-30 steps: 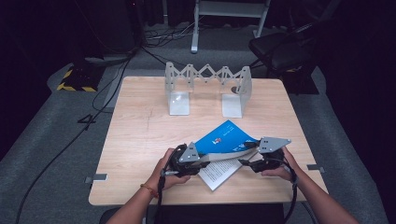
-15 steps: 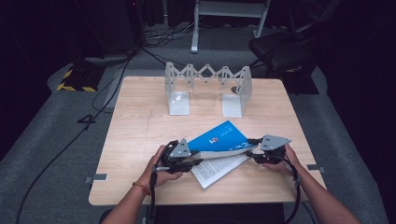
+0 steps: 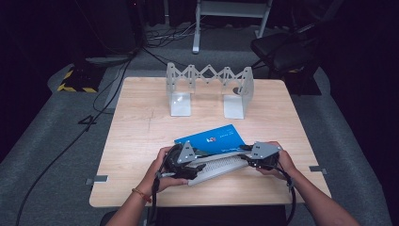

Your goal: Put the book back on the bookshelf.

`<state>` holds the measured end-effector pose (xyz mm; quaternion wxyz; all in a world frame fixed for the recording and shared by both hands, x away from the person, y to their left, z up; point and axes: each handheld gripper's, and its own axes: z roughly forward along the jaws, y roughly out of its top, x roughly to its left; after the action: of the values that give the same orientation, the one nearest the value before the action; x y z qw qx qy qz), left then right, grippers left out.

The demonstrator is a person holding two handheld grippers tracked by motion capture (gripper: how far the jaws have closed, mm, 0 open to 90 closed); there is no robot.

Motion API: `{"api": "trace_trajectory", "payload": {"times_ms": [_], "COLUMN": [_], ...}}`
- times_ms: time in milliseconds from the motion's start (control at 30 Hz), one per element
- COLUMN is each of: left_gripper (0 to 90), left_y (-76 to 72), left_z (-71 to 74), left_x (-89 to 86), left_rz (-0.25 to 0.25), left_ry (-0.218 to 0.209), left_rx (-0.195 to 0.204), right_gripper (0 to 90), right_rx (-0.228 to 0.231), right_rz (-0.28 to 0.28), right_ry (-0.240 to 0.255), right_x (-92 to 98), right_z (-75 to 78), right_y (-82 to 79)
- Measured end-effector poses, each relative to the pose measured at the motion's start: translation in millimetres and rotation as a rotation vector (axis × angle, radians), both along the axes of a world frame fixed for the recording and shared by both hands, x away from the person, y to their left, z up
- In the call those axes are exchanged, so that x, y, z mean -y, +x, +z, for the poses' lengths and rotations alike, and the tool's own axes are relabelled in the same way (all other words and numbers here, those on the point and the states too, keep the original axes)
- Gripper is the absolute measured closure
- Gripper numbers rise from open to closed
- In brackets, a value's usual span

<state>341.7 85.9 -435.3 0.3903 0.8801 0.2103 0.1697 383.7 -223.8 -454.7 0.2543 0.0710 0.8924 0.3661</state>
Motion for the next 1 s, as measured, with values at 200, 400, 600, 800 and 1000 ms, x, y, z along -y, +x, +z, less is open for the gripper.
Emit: {"api": "trace_trajectory", "payload": {"times_ms": [200,400,600,800,1000], "left_gripper": [61.6,65.6,66.4,60.9,35.0], "left_y": [5.1,8.7,11.7,15.6,13.5], "left_z": [-2.0,-12.6,-14.2,-13.0,-9.1], "left_x": [-6.3,-15.7,-22.1,-27.6,-21.9], "left_rz": [0.002,-0.041,-0.042,-0.019,0.068], "left_ry": [0.046,0.033,0.009,-0.04,0.01], "left_rx": [0.05,0.019,0.007,-0.025,-0.031], "right_gripper": [68.5,60.0,54.8,64.9,69.5], "right_rx": [0.0,-0.079,-0.103,-0.028,-0.005], "right_rz": [0.041,0.103,0.069,0.102,0.122], "right_ry": [-0.016,0.056,0.105,0.078,0.027], "right_x": [-13.1,-8.0,10.1,7.1,-2.1], "right_z": [6.4,1.1,-15.9,-9.8,-0.5], "right_y": [-0.1,10.4,30.3,26.1,11.4]}}
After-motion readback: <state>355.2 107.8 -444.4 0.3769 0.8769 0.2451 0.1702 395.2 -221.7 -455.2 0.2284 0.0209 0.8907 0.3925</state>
